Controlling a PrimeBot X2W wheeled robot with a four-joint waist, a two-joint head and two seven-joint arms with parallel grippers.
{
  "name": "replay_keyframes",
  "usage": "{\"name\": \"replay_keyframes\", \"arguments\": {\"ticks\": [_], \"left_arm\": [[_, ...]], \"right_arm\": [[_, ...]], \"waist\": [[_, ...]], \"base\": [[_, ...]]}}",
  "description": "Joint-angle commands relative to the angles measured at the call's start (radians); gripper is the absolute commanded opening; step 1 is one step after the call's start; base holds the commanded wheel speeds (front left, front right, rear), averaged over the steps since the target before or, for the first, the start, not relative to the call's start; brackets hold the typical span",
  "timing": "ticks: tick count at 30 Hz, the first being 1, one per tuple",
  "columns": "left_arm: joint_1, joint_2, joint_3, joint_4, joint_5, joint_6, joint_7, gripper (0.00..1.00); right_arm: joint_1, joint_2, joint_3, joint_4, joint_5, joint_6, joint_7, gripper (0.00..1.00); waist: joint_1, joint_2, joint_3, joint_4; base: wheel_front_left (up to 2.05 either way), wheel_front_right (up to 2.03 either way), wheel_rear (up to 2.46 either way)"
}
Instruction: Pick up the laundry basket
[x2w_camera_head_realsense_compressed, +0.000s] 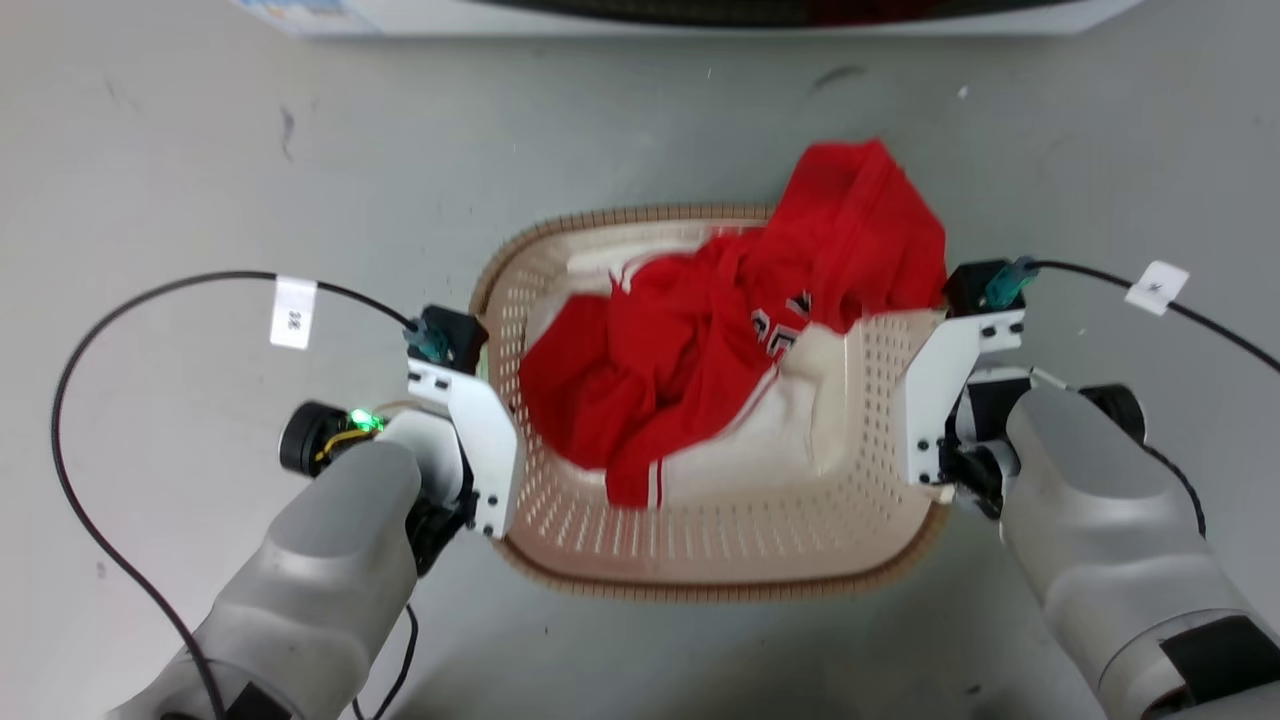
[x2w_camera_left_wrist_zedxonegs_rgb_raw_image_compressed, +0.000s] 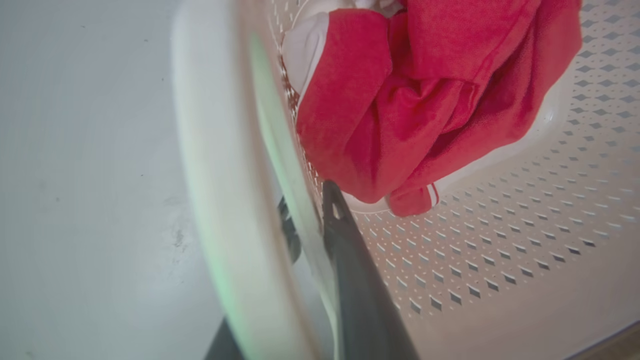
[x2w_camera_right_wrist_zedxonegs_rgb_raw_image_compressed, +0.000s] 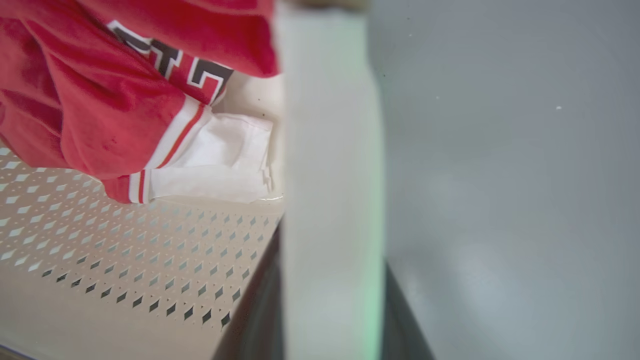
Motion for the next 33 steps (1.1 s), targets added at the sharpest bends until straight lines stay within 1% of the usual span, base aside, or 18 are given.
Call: {"name": "replay_keyframes", "arguments": {"ticks": [1, 4, 7, 10, 18, 25, 33], "left_arm": [[0.007, 0.012, -0.009, -0.007, -0.002, -0.002, 0.004, 0.00], [0.031, 0.045, -0.055, -0.052, -0.066, -0.002, 0.069, 0.00], [0.051, 0.085, -0.104, -0.097, -0.128, -0.002, 0.131, 0.00], [0.064, 0.124, -0.152, -0.142, -0.187, -0.002, 0.194, 0.00], [0.112, 0.210, -0.257, -0.239, -0.342, -0.002, 0.364, 0.00], [0.132, 0.263, -0.314, -0.288, -0.438, -0.002, 0.472, 0.00], [0.148, 0.293, -0.344, -0.315, -0.531, -0.002, 0.597, 0.00]], "right_arm": [[0.019, 0.000, 0.012, 0.004, -0.005, 0.003, 0.011, 0.00], [0.041, -0.001, 0.032, 0.005, 0.013, 0.003, 0.092, 0.00], [0.068, -0.002, 0.074, 0.005, 0.030, 0.003, 0.193, 0.00], [0.089, -0.004, 0.101, 0.004, 0.065, 0.003, 0.278, 0.00], [0.124, -0.007, 0.157, -0.021, 0.155, 0.003, 0.462, 0.00], [0.123, -0.010, 0.203, -0.036, 0.191, 0.004, 0.564, 0.00], [0.138, -0.010, 0.250, -0.084, 0.253, 0.007, 0.654, 0.00]], "waist": [[0.0000, 0.0000, -0.056, -0.012], [0.0000, 0.0000, -0.129, -0.023], [0.0000, 0.0000, -0.204, -0.030], [0.0000, 0.0000, -0.280, -0.037], [0.0000, 0.0000, -0.463, -0.053], [0.0000, 0.0000, -0.567, -0.060], [0.0000, 0.0000, -0.650, -0.069]], "base": [[0.00, 0.00, 0.00], [0.00, 0.00, 0.00], [0.00, 0.00, 0.00], [0.00, 0.00, 0.00], [0.00, 0.00, 0.00], [0.00, 0.00, 0.00], [0.00, 0.00, 0.00]]}}
